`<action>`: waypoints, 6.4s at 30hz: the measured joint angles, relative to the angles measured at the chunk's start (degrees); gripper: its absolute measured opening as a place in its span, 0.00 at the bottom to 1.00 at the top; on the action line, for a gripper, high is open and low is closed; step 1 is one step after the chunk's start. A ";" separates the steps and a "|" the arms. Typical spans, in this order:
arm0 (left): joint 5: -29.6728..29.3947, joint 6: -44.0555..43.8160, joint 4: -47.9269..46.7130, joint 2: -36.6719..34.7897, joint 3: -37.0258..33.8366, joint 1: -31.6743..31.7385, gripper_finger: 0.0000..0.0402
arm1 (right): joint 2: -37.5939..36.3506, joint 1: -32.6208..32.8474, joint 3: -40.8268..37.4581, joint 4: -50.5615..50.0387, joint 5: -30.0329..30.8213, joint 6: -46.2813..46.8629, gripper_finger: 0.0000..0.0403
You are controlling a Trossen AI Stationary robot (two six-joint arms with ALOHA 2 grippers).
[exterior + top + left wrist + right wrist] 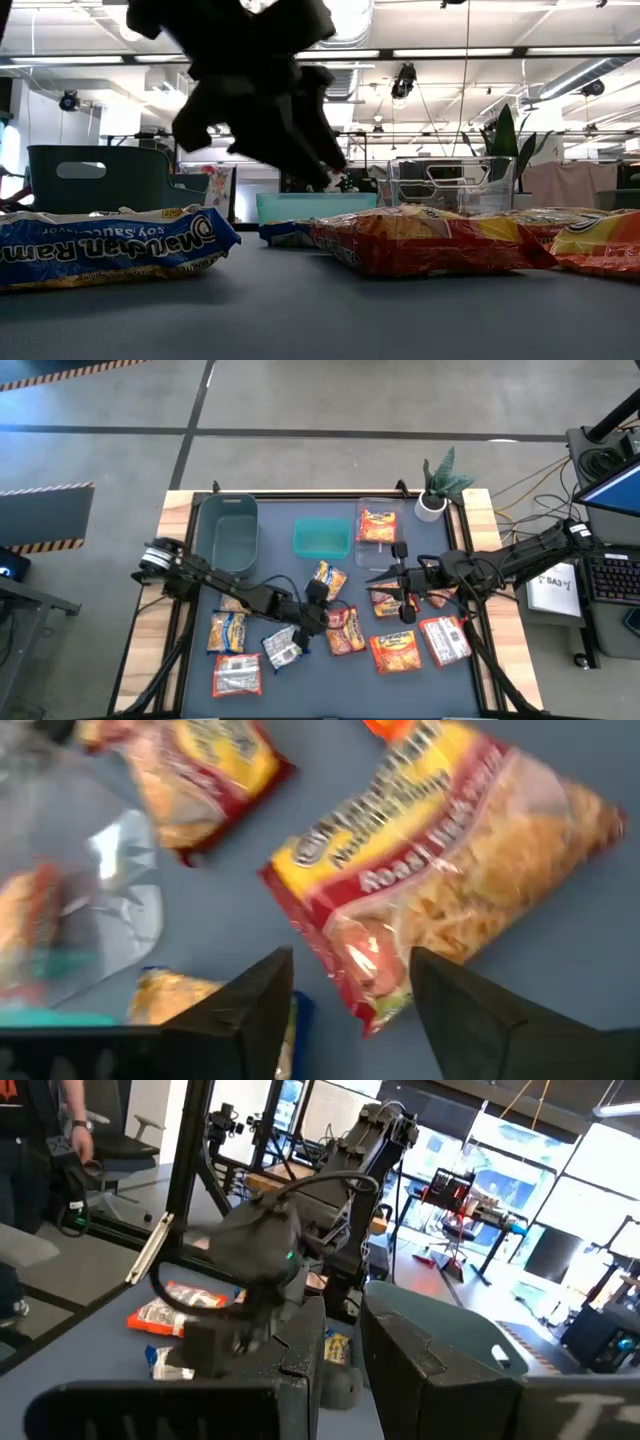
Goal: Sort Maruchan noodles
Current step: Put the red noodle pack into the light blue bin
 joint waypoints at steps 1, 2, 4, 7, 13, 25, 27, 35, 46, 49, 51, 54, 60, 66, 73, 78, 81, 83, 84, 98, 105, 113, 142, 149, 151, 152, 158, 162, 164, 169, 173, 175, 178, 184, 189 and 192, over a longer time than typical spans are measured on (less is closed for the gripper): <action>0.70 0.84 -1.72 0.62 1.02 0.00 0.50 | -0.02 0.00 0.00 0.01 0.00 0.06 0.14; 1.92 1.73 -3.11 0.99 1.60 0.00 0.52 | -0.06 0.00 0.00 -0.02 -0.01 0.09 0.14; 4.43 2.59 -3.83 1.17 2.06 0.15 0.55 | -0.06 0.00 0.00 -0.23 -0.01 0.37 0.14; 5.49 2.88 -3.95 1.13 1.59 0.17 0.57 | -0.06 0.00 0.00 -0.53 0.01 0.37 0.14; 8.52 5.12 -2.12 1.21 1.54 0.25 0.56 | -0.06 0.00 0.00 -0.91 0.01 0.37 0.14; 16.66 14.03 2.49 4.56 1.43 1.10 0.56 | -0.06 0.00 0.00 -0.92 0.04 0.44 0.14; 16.99 14.53 3.50 5.45 1.54 1.41 0.56 | -0.06 0.00 0.00 -0.93 0.06 0.44 0.14; 19.76 14.47 7.20 7.83 1.56 2.58 0.54 | -0.04 0.00 0.00 -0.98 1.55 0.39 0.14; 20.28 14.52 8.67 8.21 1.61 2.75 0.27 | -0.04 -0.02 0.00 -1.46 2.68 0.39 0.14; 20.31 14.17 8.58 8.14 1.61 2.74 0.15 | -0.04 -0.02 0.00 -1.46 2.72 0.37 0.14; 20.25 14.05 8.32 7.94 1.61 2.74 0.07 | -0.04 -0.02 0.00 -1.46 2.72 0.37 0.14; 20.03 13.97 7.80 7.55 1.61 2.75 0.01 | -0.04 -0.02 0.00 -1.44 2.75 0.37 0.14; 19.67 13.11 5.90 6.42 1.54 2.75 0.00 | -0.04 -0.02 0.00 -1.40 2.81 0.37 0.14; 17.77 11.91 2.65 3.73 1.45 2.75 0.00 | -0.04 -0.02 0.00 -1.37 2.79 0.37 0.14; 16.12 10.86 -0.09 -0.33 1.40 2.87 0.00 | -0.04 -0.02 0.00 -1.37 2.77 0.39 0.14; 14.41 9.48 -2.79 -1.23 1.39 3.08 0.00 | -0.04 -0.02 0.00 -1.39 2.75 0.63 0.14; 14.39 4.41 -3.03 -1.06 1.39 3.07 0.00 | -0.04 -0.02 0.00 -1.37 3.13 2.37 0.14; 14.38 1.85 -5.02 -1.06 1.39 3.08 0.00 | -0.04 -0.01 0.00 -1.26 4.04 6.26 0.14; 14.39 1.07 -6.21 -1.03 1.37 3.08 0.00 | -0.04 0.00 0.01 -1.25 5.06 8.95 0.14; 6.97 -2.20 24.46 -12.60 -21.59 3.38 0.01 | 0.20 3.28 1.99 -9.90 6.62 17.00 0.14; 6.02 -1.55 35.45 -12.10 -27.20 3.48 0.19 | 0.20 3.26 1.99 -9.44 6.66 14.42 0.14; 7.09 2.34 35.59 -4.90 -23.43 3.53 0.41 | 0.19 3.25 1.99 -9.03 6.66 11.26 0.14; 7.37 5.35 31.81 0.08 -20.91 4.36 0.41 | 0.25 3.09 1.97 -9.06 6.68 9.77 0.14; 10.83 4.30 32.29 1.87 -20.93 4.96 0.39 | 0.25 3.10 1.97 -9.08 6.70 9.79 0.14; 10.82 4.12 32.28 1.94 -20.93 4.96 0.38 | 0.25 3.10 1.95 -9.08 6.70 9.84 0.14; 10.88 4.04 32.28 1.96 -20.93 4.96 0.37 | 0.25 3.10 1.95 -9.08 6.70 9.82 0.14; 12.46 2.88 32.54 2.09 -20.99 5.29 0.32 | 0.25 3.08 1.95 -9.09 6.70 9.83 0.14; 13.37 2.70 32.29 2.11 -20.57 5.29 0.21 | 0.25 3.10 1.95 -9.08 6.70 9.88 0.14; 13.88 2.69 31.87 2.16 -20.00 5.29 0.13 | 0.25 3.10 1.95 -9.08 6.70 9.89 0.14; 14.76 2.92 29.94 2.22 -18.63 5.25 0.02 | 0.25 3.10 1.95 -9.08 6.70 9.94 0.14; 14.74 3.59 29.66 1.67 -18.56 5.22 0.00 | 0.25 3.10 1.95 -9.09 6.70 9.97 0.14; 14.76 4.17 29.15 0.96 -18.70 5.11 0.00 | 0.25 3.10 1.95 -9.08 6.70 9.99 0.14; 14.56 4.76 28.78 -0.52 -19.00 5.09 0.00 | 0.25 3.10 1.95 -9.08 6.70 9.99 0.14; 11.26 5.62 28.11 -4.05 -19.43 4.99 0.00 | 0.27 3.10 1.93 -9.11 6.70 10.01 0.14; 8.29 7.07 26.01 -6.75 -19.42 5.01 0.00 | 0.27 3.10 1.92 -9.08 6.70 10.01 0.14; 8.24 6.28 23.94 -7.35 -19.42 5.01 0.00 | 0.27 3.10 1.92 -9.07 6.73 11.40 0.14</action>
